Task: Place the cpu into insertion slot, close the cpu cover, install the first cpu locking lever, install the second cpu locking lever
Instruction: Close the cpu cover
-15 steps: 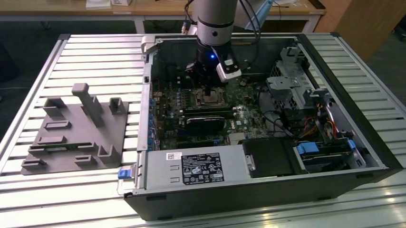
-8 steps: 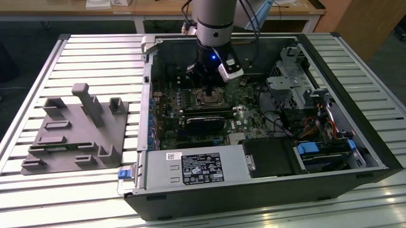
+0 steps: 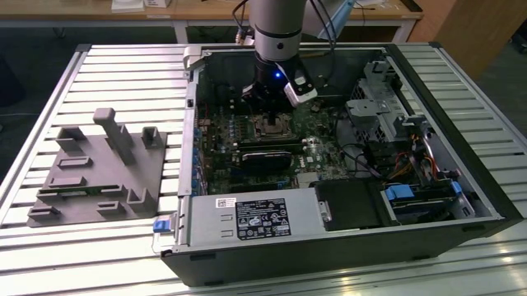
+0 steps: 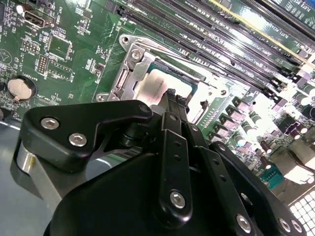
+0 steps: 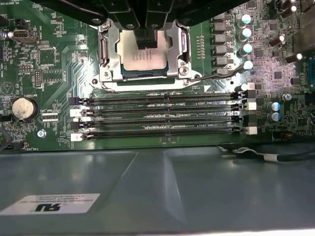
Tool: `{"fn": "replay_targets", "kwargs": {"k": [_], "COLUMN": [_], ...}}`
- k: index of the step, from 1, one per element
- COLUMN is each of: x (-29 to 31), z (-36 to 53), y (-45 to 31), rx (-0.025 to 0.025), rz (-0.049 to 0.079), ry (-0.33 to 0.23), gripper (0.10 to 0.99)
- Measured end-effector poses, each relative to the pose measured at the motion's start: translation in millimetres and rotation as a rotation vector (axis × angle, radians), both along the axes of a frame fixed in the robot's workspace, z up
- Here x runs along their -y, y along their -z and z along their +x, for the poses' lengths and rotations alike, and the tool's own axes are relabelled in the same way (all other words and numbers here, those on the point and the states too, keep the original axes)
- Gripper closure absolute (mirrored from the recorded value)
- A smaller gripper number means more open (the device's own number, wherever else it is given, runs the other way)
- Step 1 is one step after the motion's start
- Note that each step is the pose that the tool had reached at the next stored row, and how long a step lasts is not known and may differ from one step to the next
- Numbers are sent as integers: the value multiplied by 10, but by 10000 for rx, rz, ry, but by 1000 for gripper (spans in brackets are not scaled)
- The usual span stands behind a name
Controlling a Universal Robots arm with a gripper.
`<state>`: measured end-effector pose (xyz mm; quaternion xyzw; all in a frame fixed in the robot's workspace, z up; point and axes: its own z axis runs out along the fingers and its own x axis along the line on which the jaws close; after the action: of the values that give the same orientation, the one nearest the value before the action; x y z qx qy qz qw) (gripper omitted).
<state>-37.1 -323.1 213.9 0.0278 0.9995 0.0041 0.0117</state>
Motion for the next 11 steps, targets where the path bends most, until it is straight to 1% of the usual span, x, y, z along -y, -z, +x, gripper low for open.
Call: {"fn": "replay_targets", "kwargs": {"k": [4,11], "x": [1,2], "z": [-12,-69], "y": [1,18], "rx": [2,1], "rz": [2,25], "ry": [-1,-3], "gripper": [980,980]}}
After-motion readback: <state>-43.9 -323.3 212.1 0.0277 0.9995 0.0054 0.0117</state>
